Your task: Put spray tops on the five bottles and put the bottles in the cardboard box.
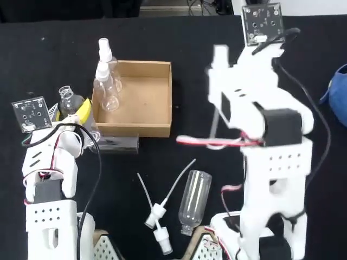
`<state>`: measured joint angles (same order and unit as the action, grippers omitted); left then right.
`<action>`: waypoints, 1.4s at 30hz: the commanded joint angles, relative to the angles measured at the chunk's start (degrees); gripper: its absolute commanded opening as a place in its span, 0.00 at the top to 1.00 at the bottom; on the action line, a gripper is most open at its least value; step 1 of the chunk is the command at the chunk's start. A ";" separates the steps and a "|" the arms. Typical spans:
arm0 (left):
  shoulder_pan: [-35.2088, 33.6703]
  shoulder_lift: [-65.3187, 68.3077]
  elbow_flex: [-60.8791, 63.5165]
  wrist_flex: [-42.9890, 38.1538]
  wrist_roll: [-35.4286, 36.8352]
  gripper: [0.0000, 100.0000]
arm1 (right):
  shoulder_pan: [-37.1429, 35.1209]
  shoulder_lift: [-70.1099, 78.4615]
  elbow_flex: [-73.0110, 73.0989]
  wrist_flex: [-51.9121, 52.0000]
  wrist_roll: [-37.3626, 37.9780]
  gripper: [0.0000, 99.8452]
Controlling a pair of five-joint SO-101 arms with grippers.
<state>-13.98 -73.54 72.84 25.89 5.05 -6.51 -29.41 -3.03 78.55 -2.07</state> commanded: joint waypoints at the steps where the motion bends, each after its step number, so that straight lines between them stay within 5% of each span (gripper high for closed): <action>1: 0.66 -1.14 -0.75 -2.46 0.18 0.97 | -6.86 -3.65 -5.49 -8.18 -4.75 0.99; 7: 2.15 -4.22 0.31 -2.02 -0.18 0.97 | -14.77 -6.11 -5.32 -18.64 -7.82 0.99; 19: 10.07 -31.03 11.47 1.32 -0.26 0.97 | -23.56 -6.90 -4.18 -29.01 -7.38 0.99; 33: 21.58 -31.21 19.30 -13.27 -0.26 0.97 | -28.66 -6.46 -0.57 -37.54 -7.12 0.99; 39: 23.60 -31.21 23.96 -21.45 -0.70 0.97 | -28.66 -6.29 -0.04 -41.49 2.55 0.99; 42: 24.04 -31.21 24.48 -23.82 -7.30 0.97 | -28.75 -6.37 2.07 -43.16 3.43 0.99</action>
<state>8.79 -103.87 95.60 6.02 4.70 -34.11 -35.91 -2.42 38.90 -0.84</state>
